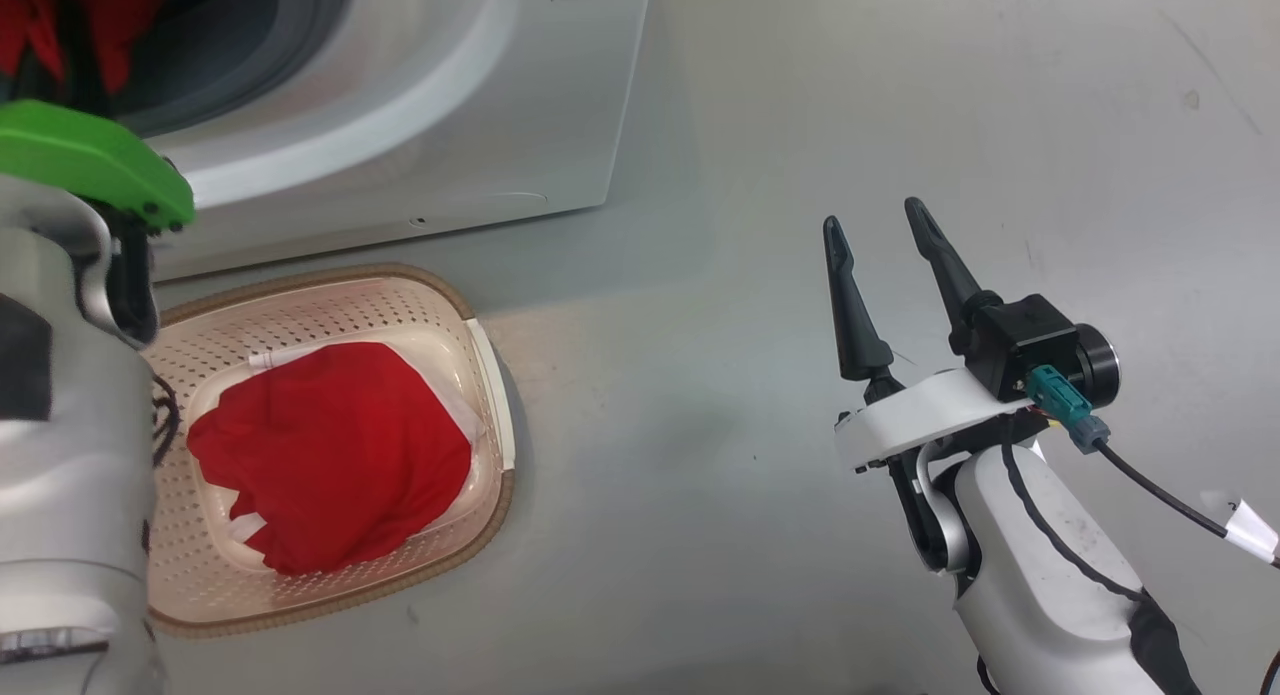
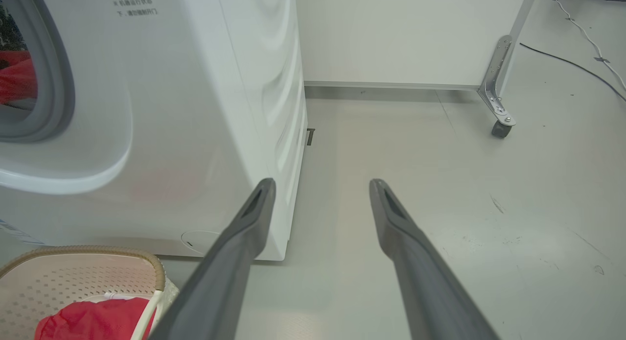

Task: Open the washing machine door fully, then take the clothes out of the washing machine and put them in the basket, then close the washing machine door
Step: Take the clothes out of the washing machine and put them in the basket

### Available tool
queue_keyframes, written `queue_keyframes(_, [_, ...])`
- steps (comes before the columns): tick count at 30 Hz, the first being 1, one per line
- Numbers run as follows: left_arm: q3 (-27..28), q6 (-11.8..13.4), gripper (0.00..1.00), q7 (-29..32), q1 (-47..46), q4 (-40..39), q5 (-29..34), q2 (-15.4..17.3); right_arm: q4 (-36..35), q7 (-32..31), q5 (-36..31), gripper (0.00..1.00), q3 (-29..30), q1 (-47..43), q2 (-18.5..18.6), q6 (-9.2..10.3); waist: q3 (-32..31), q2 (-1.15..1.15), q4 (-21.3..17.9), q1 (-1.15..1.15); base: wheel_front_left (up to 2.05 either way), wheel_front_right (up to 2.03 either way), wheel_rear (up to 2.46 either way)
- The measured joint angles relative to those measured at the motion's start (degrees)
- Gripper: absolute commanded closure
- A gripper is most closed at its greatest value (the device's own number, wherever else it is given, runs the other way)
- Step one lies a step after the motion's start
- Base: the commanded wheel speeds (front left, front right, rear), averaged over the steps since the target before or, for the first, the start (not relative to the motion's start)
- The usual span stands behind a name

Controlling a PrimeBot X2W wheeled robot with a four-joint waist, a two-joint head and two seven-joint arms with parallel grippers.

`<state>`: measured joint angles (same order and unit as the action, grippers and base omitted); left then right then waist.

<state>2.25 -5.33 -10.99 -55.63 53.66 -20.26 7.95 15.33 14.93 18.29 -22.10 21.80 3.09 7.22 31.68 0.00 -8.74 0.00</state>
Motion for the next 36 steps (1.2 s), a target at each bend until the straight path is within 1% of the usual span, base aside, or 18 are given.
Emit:
queue_keyframes(4, [-1.5,-0.6,1.0,-2.2,4.1,1.1,0.0,-1.1,1.1,0.0,-0.4,0.0,0.6,-1.3,0.0,0.0,-2.5,0.0,1.2,-0.01,0.0,0.0,0.0])
queue_keyframes(7, [-2.8,-1.1,1.0,-2.2,6.2,1.5,0.3,-1.8,1.7,0.0,-0.5,0.0,0.9,-1.8,0.0,0.0,-3.8,0.0,1.8,-0.01,0.0,0.0,0.0])
queue_keyframes(14, [-3.3,-1.5,1.0,-2.8,12.4,2.2,-0.3,-4.5,3.1,0.0,-0.5,0.0,1.3,-4.1,0.0,-0.08,-8.5,0.0,4.0,-0.01,0.0,0.0,0.0])
queue_keyframes(22, [-4.3,-1.5,1.0,-3.3,20.8,3.4,-0.4,-5.1,4.5,0.0,-0.7,0.0,1.9,-6.7,0.0,-0.69,-13.6,0.0,6.1,-0.01,0.0,0.0,0.0])
queue_keyframes(24, [-4.5,-1.5,1.0,-3.3,22.7,3.6,-0.5,-5.3,4.8,0.0,-0.7,0.0,1.9,-7.3,0.0,-1.11,-14.7,0.0,6.6,-0.01,0.0,0.0,0.0])
queue_keyframes(28, [-6.4,-1.6,1.0,-3.3,26.6,4.4,-0.5,-5.4,4.9,0.0,-0.7,0.0,2.2,-8.3,0.0,-1.38,-16.5,0.0,7.4,-0.01,0.0,0.0,0.0])
queue_keyframes(33, [-8.7,-1.6,1.0,-3.3,30.7,5.8,0.3,-5.5,5.0,0.0,-1.0,0.0,2.2,-8.4,0.0,-1.86,-17.5,0.0,8.0,-0.01,0.0,0.0,0.0])
queue_keyframes(36, [-9.4,-1.8,1.0,-3.3,32.2,6.7,0.3,-5.6,4.8,0.0,-1.3,0.0,2.1,-8.4,0.0,-2.11,-16.9,0.0,7.8,-0.01,0.0,0.0,0.0])
